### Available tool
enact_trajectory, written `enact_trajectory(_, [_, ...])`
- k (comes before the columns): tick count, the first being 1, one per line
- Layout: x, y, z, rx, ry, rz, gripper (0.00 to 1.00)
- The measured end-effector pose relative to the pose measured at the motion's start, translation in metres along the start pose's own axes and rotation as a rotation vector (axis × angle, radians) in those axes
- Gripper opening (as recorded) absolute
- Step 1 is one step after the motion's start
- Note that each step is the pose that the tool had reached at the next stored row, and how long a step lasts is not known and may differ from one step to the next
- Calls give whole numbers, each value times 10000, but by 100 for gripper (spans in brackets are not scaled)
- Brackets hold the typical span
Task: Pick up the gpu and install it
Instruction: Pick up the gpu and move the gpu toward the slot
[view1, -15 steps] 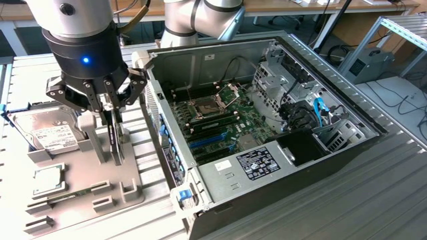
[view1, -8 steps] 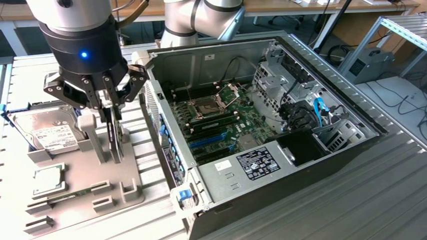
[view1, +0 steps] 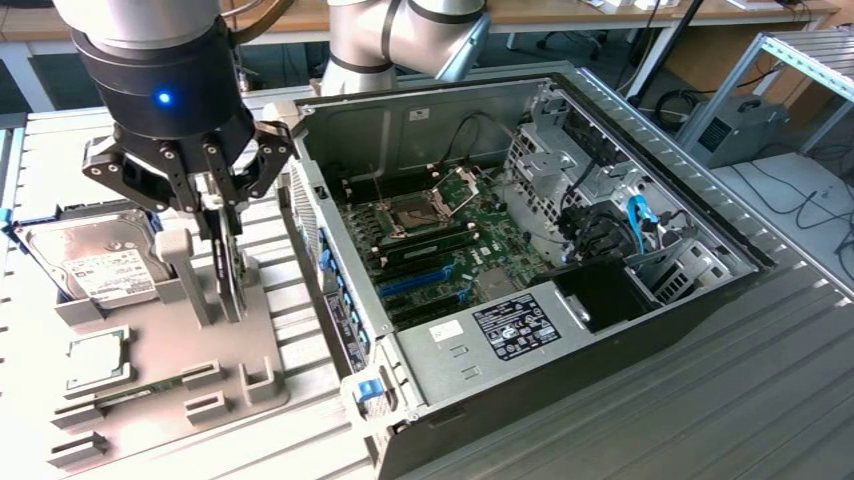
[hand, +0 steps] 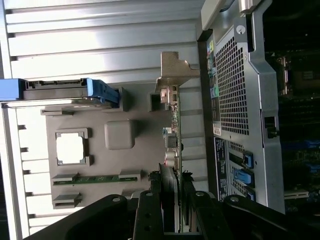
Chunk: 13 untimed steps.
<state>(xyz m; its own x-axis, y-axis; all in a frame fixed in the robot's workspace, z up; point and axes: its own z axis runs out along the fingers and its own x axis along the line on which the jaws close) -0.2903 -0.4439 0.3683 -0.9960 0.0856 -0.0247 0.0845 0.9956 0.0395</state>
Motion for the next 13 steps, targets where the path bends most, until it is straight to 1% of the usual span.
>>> enact_trajectory(13, [-2, 4, -101, 0, 0, 0, 27])
